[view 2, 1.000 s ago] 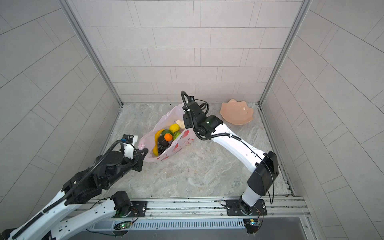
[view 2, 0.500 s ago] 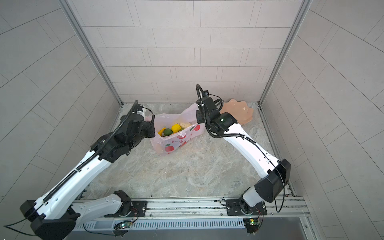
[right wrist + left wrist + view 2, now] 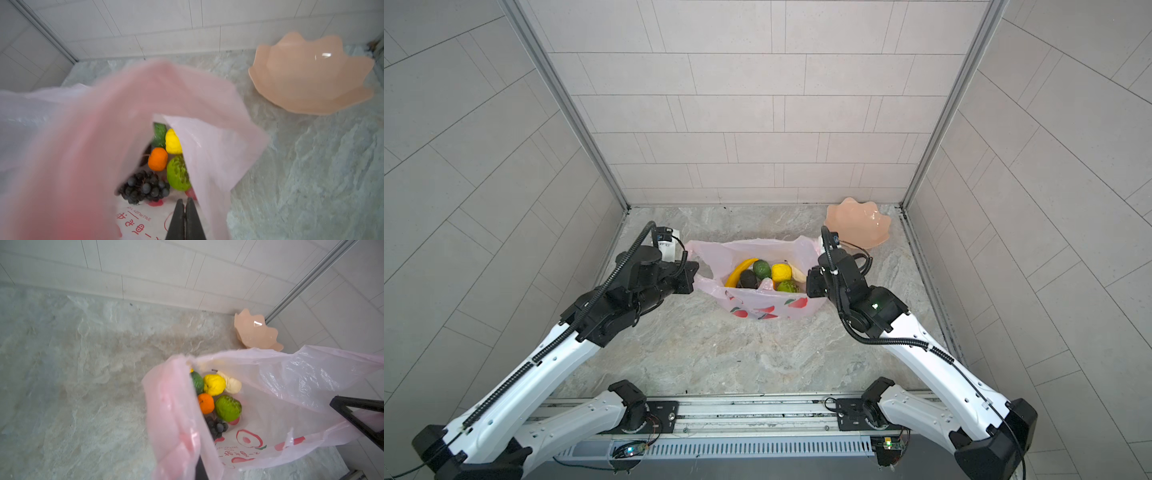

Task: Take the fake fruits out of the plastic bag

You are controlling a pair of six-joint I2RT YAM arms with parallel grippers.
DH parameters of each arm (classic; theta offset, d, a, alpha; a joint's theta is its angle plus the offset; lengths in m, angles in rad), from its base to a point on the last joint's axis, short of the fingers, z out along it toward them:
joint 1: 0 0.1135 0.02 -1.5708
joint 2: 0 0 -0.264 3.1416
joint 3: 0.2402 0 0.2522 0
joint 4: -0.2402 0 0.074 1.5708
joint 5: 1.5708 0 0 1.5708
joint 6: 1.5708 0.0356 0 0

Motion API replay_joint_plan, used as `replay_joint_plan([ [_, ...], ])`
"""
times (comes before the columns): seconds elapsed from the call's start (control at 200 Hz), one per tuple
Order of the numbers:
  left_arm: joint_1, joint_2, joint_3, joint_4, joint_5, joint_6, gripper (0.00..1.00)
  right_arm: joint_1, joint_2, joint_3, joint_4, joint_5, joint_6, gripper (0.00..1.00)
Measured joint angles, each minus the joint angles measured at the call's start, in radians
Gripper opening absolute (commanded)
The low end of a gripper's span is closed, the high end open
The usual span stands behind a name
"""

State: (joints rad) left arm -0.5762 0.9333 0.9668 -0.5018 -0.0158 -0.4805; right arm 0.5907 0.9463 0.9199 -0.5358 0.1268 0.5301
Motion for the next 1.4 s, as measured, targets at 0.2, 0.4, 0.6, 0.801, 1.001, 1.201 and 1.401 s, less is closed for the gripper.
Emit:
replay_joint_plan([
  [0.2, 0.008, 0.075, -0.2, 0.064, 0.012, -0.079, 0.0, 0.0, -0.109, -0.263, 0.072, 0.001, 0.072, 0.03],
  [0.4, 0.06, 0.198, -0.239, 0.06, -0.013, -0.127, 0.01, 0.002, -0.096, -0.367, 0.126, 0.006, 0.122, 0.03],
  [0.6, 0.063, 0.162, -0.234, 0.0, -0.037, -0.122, 0.35, 0.002, -0.072, -0.353, 0.16, -0.003, 0.129, 0.02],
  [0.801, 0.034, 0.091, -0.135, -0.142, -0.056, -0.111, 0.56, 0.004, -0.071, -0.328, 0.175, -0.039, 0.126, 0.02],
  [1.001, -0.228, 0.084, 0.141, -0.352, -0.314, -0.105, 0.64, 0.013, -0.059, -0.319, 0.188, -0.058, 0.121, 0.01],
  [1.201, -0.364, 0.145, 0.36, -0.543, -0.564, -0.132, 0.65, 0.027, -0.045, -0.303, 0.206, -0.066, 0.121, 0.01],
  [1.401, -0.492, 0.266, 0.489, -0.57, -0.645, -0.117, 0.67, 0.033, -0.053, -0.303, 0.214, -0.067, 0.106, 0.01],
])
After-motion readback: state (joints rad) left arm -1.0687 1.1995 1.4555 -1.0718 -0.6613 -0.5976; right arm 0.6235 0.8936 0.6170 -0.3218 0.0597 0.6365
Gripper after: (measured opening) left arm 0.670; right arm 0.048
